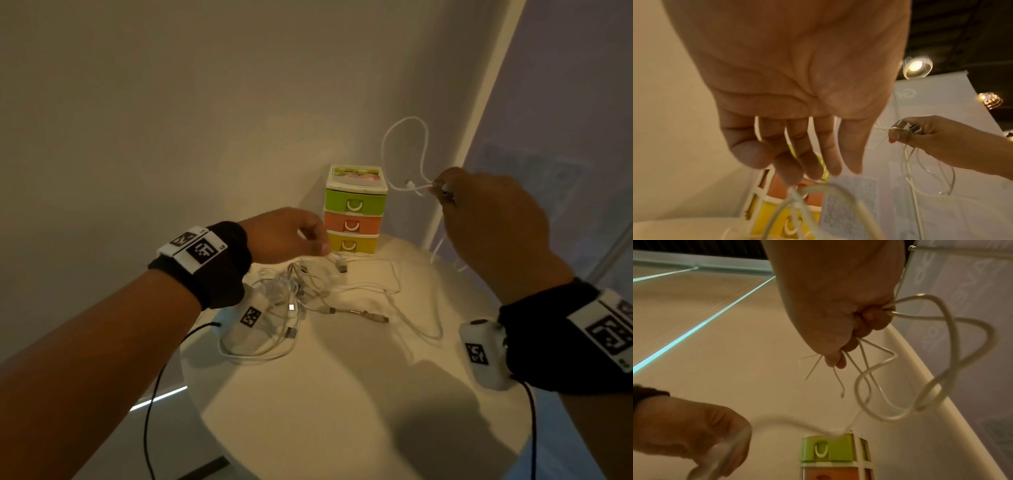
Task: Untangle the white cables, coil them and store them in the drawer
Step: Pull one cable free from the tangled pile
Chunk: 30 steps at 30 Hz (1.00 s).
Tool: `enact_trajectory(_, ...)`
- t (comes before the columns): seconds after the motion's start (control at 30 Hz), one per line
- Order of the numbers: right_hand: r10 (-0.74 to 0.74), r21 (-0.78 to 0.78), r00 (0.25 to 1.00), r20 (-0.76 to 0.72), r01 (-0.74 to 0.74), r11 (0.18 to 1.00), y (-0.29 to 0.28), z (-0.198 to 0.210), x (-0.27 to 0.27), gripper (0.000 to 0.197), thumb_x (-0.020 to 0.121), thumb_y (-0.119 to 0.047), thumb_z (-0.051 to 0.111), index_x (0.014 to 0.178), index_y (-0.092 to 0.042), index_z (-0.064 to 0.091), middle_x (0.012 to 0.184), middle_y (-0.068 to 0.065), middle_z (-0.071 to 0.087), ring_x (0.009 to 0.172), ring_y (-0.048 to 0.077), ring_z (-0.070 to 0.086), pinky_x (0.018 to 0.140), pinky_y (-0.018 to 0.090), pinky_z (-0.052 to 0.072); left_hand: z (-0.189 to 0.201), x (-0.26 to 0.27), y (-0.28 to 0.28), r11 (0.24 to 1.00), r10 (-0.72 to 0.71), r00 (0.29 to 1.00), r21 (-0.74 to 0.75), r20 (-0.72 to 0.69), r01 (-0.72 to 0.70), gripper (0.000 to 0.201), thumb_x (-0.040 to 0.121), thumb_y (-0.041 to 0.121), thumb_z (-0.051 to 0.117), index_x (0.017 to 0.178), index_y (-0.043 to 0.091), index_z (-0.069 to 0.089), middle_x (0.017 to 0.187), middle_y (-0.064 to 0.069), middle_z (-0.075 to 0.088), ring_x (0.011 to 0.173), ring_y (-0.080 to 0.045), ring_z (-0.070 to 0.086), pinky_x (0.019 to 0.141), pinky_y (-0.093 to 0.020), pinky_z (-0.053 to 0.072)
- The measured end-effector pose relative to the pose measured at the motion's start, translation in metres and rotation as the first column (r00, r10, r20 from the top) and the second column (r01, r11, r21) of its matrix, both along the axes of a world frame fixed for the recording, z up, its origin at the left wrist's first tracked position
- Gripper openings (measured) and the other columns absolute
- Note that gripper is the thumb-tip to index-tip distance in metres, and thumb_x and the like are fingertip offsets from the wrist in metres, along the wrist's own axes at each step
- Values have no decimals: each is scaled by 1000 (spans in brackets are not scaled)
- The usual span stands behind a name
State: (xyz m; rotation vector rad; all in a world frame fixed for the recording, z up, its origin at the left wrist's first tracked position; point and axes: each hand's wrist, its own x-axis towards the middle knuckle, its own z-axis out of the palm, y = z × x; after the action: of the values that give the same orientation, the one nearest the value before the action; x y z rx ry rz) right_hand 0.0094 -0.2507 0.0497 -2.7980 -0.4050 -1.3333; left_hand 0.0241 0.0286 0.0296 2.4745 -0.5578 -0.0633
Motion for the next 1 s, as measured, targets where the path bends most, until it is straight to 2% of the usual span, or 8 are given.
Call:
enact_trajectory(0.13,-70,-126,983,-173,48,991,2,-31,14,18,98,-20,50,97,-9,64,76,15,61,67,36,60,50,34,42,-9,-5,12,983,49,989,184,-137,-23,28,80,49,71,103,34,66,107,14,60,90,-3,57,84,-23,44)
enact_trajectory(0.27,-127,-244,888,-441,18,970,0,-57,30,26,100,-31,46,101,-10,62,90,15,65,80,35,65,63,37,50,-8,-9,20,988,33,977,155,-213,1,28,85,45,67,111,34,63,112,15,62,97,-6,62,87,-23,45)
enact_trajectory(0.43,-82,-342,908,-411,-70,937,-2,-71,34,26,71,-8,81,66,0,57,50,19,49,31,30,48,34,28,37,-6,-13,23,994,71,942,-60,-329,-96,25,98,25,51,123,26,52,109,3,62,85,-12,67,80,-31,52)
enact_trajectory(0.57,-129,-359,871,-474,-58,931,6,-64,33,31,99,-30,52,114,-2,54,102,26,55,75,39,63,62,35,46,-4,-15,27,989,123,928,-29,-352,-142,19,97,20,48,114,25,56,110,-2,59,87,-17,68,72,-27,50)
enact_trajectory(0.63,-51,-305,880,-472,-109,946,6,-57,32,35,102,-31,42,119,-4,54,106,22,56,82,37,62,66,36,46,-2,-19,27,993,114,929,6,-351,-119,21,95,38,54,112,28,56,108,-1,61,85,-16,68,71,-26,50)
enact_trajectory(0.73,21,-198,871,-490,-135,971,11,-42,24,29,103,-31,38,112,-8,53,93,14,63,74,30,59,65,39,50,-1,-25,24,986,60,979,165,-192,-28,43,76,62,66,110,40,53,99,7,56,79,-10,57,71,-22,45)
enact_trajectory(0.83,19,-117,846,-533,-96,988,20,-27,16,27,103,-39,37,108,-15,49,86,11,64,67,25,54,61,37,50,1,-34,15,952,-92,996,296,15,83,34,77,48,73,105,43,56,103,11,48,91,-9,48,78,-22,39)
enact_trajectory(1.0,117,-4,792,-599,-149,989,35,-13,4,35,99,-54,30,114,-28,48,84,-3,62,67,13,57,58,29,46,3,-55,-9,699,-253,966,700,53,145,20,83,36,59,100,47,61,100,19,59,109,-10,41,100,-43,24)
